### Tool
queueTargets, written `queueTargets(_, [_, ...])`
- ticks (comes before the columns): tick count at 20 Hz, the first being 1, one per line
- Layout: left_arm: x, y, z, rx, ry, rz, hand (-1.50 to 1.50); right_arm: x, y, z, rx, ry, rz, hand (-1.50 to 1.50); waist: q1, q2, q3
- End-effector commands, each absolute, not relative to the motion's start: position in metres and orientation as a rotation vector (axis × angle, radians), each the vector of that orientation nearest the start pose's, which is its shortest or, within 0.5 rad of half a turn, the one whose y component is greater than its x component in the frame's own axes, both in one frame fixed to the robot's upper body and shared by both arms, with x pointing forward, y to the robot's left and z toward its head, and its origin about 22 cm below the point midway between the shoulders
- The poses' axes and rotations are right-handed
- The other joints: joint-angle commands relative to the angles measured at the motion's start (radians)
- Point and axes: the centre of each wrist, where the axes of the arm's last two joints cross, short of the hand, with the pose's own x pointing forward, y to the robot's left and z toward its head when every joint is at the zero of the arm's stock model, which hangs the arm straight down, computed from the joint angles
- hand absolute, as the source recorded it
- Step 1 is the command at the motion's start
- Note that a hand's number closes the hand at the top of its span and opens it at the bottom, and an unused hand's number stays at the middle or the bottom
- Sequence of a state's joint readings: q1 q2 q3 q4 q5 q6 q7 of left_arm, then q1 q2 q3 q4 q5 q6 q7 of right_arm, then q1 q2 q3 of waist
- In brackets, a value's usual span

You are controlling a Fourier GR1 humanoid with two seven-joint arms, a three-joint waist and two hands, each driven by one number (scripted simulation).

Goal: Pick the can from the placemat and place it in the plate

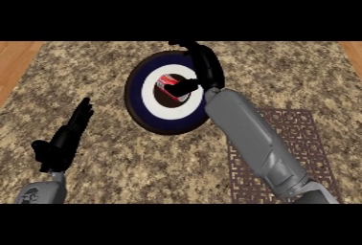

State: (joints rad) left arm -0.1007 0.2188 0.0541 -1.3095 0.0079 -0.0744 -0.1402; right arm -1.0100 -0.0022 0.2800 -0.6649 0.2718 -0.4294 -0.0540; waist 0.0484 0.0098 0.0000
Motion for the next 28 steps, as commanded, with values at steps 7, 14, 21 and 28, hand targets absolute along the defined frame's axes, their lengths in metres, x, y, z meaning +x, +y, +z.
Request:
queueTargets(7, [0.267, 0.282, -0.027, 0.112, -1.544, -0.173, 0.00, 0.426, -0.068, 0.101, -0.209, -1.850, 0.219, -1.50, -0.009, 0.003, 0.001])
queueTargets(14, [0.255, 0.288, -0.027, 0.140, -1.536, -0.160, 0.00, 0.423, -0.149, 0.048, 0.043, -1.821, -0.033, -1.50, -0.025, 0.000, 0.002])
queueTargets(21, [0.249, 0.305, -0.033, 0.149, -1.527, -0.168, 0.00, 0.416, -0.242, 0.012, 0.043, -1.859, -0.007, -1.50, -0.018, 0.004, 0.001])
queueTargets(28, [0.265, 0.294, -0.027, 0.125, -1.533, -0.166, 0.00, 0.409, -0.289, 0.003, 0.071, -1.925, 0.106, -1.50, -0.010, 0.008, 0.002])
